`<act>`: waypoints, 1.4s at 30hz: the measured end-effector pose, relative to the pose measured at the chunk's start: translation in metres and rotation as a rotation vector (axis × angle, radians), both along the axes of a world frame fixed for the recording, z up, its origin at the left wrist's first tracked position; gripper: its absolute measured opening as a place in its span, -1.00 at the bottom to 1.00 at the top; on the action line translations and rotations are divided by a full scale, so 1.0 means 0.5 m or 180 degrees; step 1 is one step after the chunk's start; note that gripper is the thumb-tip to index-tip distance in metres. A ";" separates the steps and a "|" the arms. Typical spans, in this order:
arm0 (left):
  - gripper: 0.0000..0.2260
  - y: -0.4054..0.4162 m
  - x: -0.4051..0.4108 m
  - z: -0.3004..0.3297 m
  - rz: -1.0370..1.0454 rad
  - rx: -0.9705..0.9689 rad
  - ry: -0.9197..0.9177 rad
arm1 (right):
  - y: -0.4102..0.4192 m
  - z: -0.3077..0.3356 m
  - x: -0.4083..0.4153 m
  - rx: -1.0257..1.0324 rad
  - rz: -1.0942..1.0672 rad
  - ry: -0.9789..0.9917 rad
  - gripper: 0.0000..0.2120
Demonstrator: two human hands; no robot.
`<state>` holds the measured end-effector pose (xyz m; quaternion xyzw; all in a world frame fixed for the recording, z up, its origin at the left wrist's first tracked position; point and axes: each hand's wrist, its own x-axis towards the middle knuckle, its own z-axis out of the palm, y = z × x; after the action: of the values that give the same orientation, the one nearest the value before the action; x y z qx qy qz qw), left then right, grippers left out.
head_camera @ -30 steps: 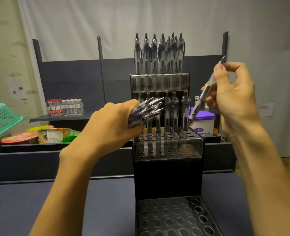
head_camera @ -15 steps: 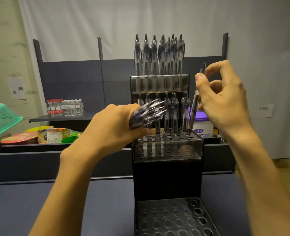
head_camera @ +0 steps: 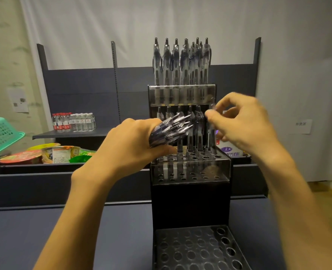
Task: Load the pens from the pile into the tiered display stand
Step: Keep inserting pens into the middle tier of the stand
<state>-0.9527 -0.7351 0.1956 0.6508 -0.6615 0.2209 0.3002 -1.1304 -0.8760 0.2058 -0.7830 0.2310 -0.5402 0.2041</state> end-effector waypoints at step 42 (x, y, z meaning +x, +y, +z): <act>-0.57 0.008 -0.015 0.006 -0.0534 -0.0726 -0.0056 | 0.064 0.031 -0.027 0.1164 0.1336 -0.0270 -0.85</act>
<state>-0.9604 -0.7311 0.1987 0.5529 -0.6868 0.2744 0.3838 -1.1440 -0.8438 0.2215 -0.7407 0.1487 -0.4678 0.4588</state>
